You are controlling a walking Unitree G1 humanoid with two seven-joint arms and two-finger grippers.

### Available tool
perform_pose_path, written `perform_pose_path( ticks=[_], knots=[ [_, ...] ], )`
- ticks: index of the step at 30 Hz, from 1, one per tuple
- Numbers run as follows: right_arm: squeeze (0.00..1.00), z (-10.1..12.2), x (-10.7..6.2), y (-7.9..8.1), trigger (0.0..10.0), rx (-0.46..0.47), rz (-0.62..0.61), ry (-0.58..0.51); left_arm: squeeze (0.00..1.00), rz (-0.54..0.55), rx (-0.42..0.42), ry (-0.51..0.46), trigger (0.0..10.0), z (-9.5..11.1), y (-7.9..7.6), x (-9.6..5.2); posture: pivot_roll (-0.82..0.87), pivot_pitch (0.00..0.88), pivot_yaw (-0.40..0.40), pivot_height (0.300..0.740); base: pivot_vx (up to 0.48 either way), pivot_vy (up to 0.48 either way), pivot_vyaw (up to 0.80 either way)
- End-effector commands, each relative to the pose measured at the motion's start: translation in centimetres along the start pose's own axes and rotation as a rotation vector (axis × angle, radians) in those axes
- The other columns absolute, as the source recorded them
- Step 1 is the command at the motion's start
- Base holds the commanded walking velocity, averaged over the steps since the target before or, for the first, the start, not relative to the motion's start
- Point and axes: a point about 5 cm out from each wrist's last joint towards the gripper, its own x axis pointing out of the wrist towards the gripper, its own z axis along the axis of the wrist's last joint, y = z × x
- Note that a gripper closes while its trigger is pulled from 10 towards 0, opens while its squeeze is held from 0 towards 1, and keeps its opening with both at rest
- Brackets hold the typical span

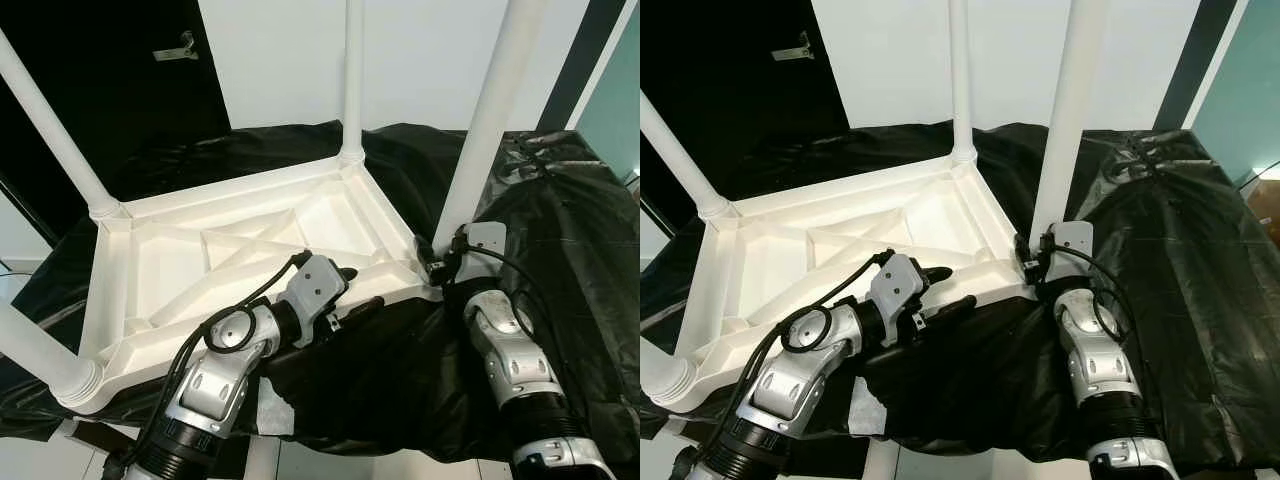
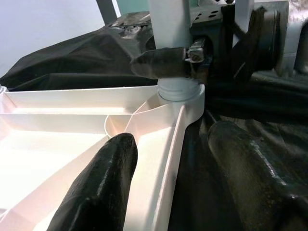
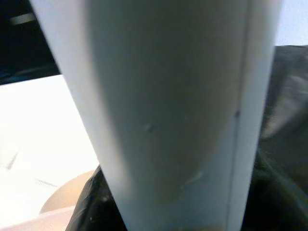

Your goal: Building children table

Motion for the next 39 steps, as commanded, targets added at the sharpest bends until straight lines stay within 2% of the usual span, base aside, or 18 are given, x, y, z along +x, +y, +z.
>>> perform_pose_path(
  ticks=[1, 3, 12, 13, 15, 16, 18, 22, 24, 26, 27, 28, 31, 32, 35, 39],
  knots=[
    [0.0, -2.4, -1.0, -0.4, 10.0, -0.012, -0.102, 0.115, 0.0, 0.037, 0.007, 0.011, 10.0, -0.1, 0.3, -0.2, -0.06, 0.022, 0.041, 0.74, 0.0, 0.0, 0.0],
    [0.0, -2.7, -1.3, 0.5, 10.0, 0.052, -0.214, 0.141, 0.0, 0.035, 0.009, 0.014, 10.0, -0.1, 0.3, -0.3, -0.05, 0.018, 0.037, 0.74, 0.0, 0.0, 0.0],
    [0.0, -2.0, -1.4, 1.0, 10.0, 0.053, -0.172, 0.102, 0.0, 0.035, 0.009, 0.017, 10.0, -0.2, 0.3, -0.3, -0.05, 0.012, 0.036, 0.74, 0.0, 0.0, 0.0],
    [0.49, -1.5, -1.4, 1.0, 10.0, 0.061, -0.139, 0.066, 0.0, 0.037, 0.01, 0.016, 10.0, -0.2, 0.3, -0.3, -0.05, 0.011, 0.036, 0.74, 0.0, 0.0, 0.0],
    [0.49, -1.2, -1.4, 1.0, 10.0, 0.059, -0.128, 0.046, 0.0, 0.038, 0.01, 0.015, 10.0, -0.1, 0.4, -0.3, -0.05, 0.011, 0.038, 0.74, 0.0, 0.0, 0.0],
    [1.0, -0.9, -1.4, 1.0, 10.0, 0.053, -0.097, 0.026, 0.0, 0.039, 0.011, 0.015, 10.0, -0.1, 0.4, -0.3, -0.05, 0.01, 0.04, 0.74, 0.0, 0.0, 0.0],
    [1.0, -0.2, -1.6, 1.0, 10.0, 0.04, -0.035, -0.024, 0.0, 0.041, 0.012, 0.014, 10.0, -0.1, 0.5, -0.3, -0.06, 0.013, 0.042, 0.74, 0.0, 0.0, 0.0],
    [1.0, 0.2, -1.8, 0.6, 10.0, 0.041, 0.022, -0.048, 0.0, 0.042, 0.013, 0.013, 10.0, -0.1, 0.5, -0.3, -0.06, 0.017, 0.04, 0.74, 0.0, 0.0, 0.0],
    [1.0, 0.4, -1.9, 0.0, 10.0, 0.036, 0.055, -0.063, 0.0, 0.042, 0.012, 0.012, 10.0, -0.1, 0.5, -0.3, -0.06, 0.019, 0.038, 0.74, 0.0, 0.0, 0.0],
    [1.0, 0.9, -2.3, -1.2, 10.0, 0.027, 0.144, -0.086, 0.0, 0.046, 0.009, 0.01, 10.0, -0.1, 0.6, -0.3, -0.06, 0.022, 0.038, 0.74, 0.0, 0.0, 0.0],
    [1.0, 0.9, -2.3, -1.2, 10.0, 0.027, 0.144, -0.086, 0.0, 0.046, 0.009, 0.01, 10.0, -0.1, 0.6, -0.3, -0.06, 0.022, 0.038, 0.74, 0.0, 0.0, 0.0],
    [0.0, 1.2, -2.6, -2.1, 10.0, 0.002, 0.24, -0.089, 0.0, 0.047, 0.007, 0.01, 10.0, -0.2, 0.5, -0.4, -0.07, 0.022, 0.038, 0.74, 0.0, 0.0, 0.0],
    [0.0, 1.2, -2.7, -2.4, 10.0, -0.011, 0.285, -0.084, 0.0, 0.047, 0.006, 0.01, 10.0, -0.2, 0.5, -0.4, -0.07, 0.022, 0.038, 0.74, 0.0, 0.0, 0.0],
    [0.0, 1.0, -2.6, -2.8, 10.0, -0.037, 0.394, -0.058, 0.0, 0.046, 0.005, 0.009, 10.0, -0.2, 0.5, -0.3, -0.07, 0.019, 0.041, 0.74, 0.0, 0.0, 0.0],
    [0.0, 1.0, -2.5, -2.9, 10.0, -0.042, 0.437, -0.045, 0.0, 0.045, 0.005, 0.008, 10.0, -0.2, 0.6, -0.2, -0.07, 0.019, 0.042, 0.74, 0.0, 0.0, 0.0],
    [0.0, 1.2, -1.5, -3.2, 10.0, -0.1, 0.555, -0.028, 0.0, 0.042, 0.009, 0.006, 10.0, -0.1, 0.7, -0.1, -0.07, 0.013, 0.042, 0.74, 0.0, 0.0, 0.0]
  ],
)
